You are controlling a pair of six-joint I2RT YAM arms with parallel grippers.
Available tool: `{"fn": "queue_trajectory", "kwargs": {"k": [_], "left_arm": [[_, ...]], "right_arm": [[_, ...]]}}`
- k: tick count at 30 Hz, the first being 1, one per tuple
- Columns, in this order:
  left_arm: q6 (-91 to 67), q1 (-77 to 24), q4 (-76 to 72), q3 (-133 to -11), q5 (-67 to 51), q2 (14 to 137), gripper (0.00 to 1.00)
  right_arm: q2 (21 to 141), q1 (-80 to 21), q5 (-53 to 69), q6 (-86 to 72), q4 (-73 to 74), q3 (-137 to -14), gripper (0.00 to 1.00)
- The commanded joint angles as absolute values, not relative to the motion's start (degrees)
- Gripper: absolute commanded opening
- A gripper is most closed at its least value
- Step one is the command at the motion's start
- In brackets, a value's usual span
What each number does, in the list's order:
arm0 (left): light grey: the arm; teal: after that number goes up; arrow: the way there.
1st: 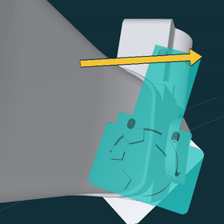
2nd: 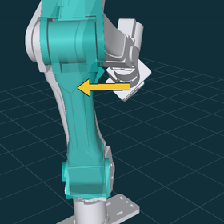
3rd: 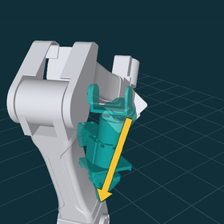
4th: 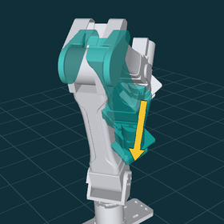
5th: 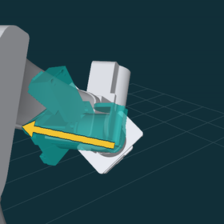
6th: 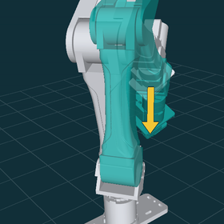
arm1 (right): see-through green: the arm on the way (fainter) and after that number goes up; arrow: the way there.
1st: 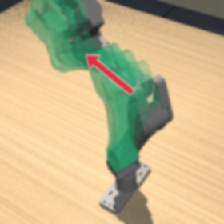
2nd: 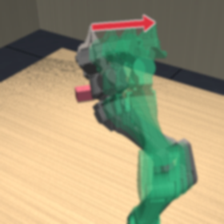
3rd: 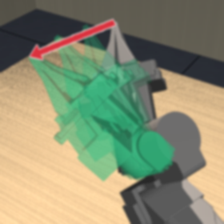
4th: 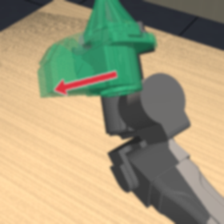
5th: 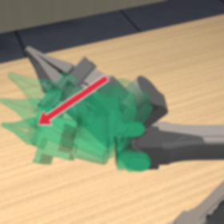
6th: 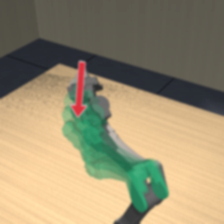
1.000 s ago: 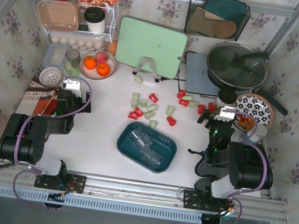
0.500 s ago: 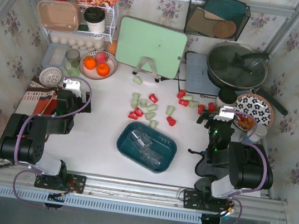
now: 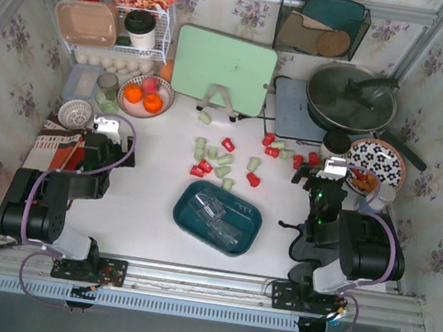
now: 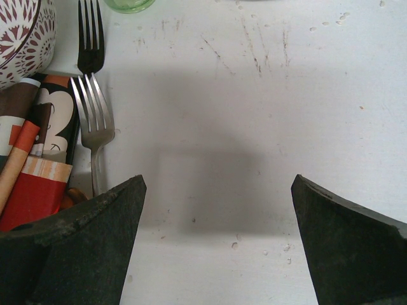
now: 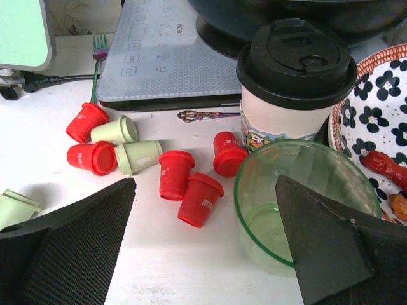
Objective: Mix the coffee capsules in the storage basket
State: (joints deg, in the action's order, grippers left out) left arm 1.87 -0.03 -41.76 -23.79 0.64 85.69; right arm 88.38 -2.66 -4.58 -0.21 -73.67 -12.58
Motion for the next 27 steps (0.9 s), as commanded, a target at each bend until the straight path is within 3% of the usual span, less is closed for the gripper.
{"fn": "queue_trajectory", "kwargs": {"k": [1,5,9,18,27], "left_arm": [[1.82,0.00,-43.09,-24.08,0.70,85.69,1.00],[1.83,0.00,-43.16,-24.08,0.71,85.70,1.00],[1.82,-0.02,-43.14,-24.08,0.69,85.69,1.00],[1.80,-0.01,-43.16,-24.09,0.53,85.57,1.00],[-2.58,-0.09,-14.36,-35.77,-1.39,73.27,1.00]], "right_arm": [[88.28,-2.72,-5.56,-1.03,-74.17,-12.46,1.00],[87.60,-2.79,-5.23,-0.80,-73.81,-12.36,1.00],[78.68,-4.13,-10.15,-1.06,-70.03,-10.47,1.00],[65.18,-5.65,-17.17,-10.35,-34.75,-22.11,1.00],[63.47,-9.50,-19.29,-10.96,-20.27,-29.10,1.00]]}}
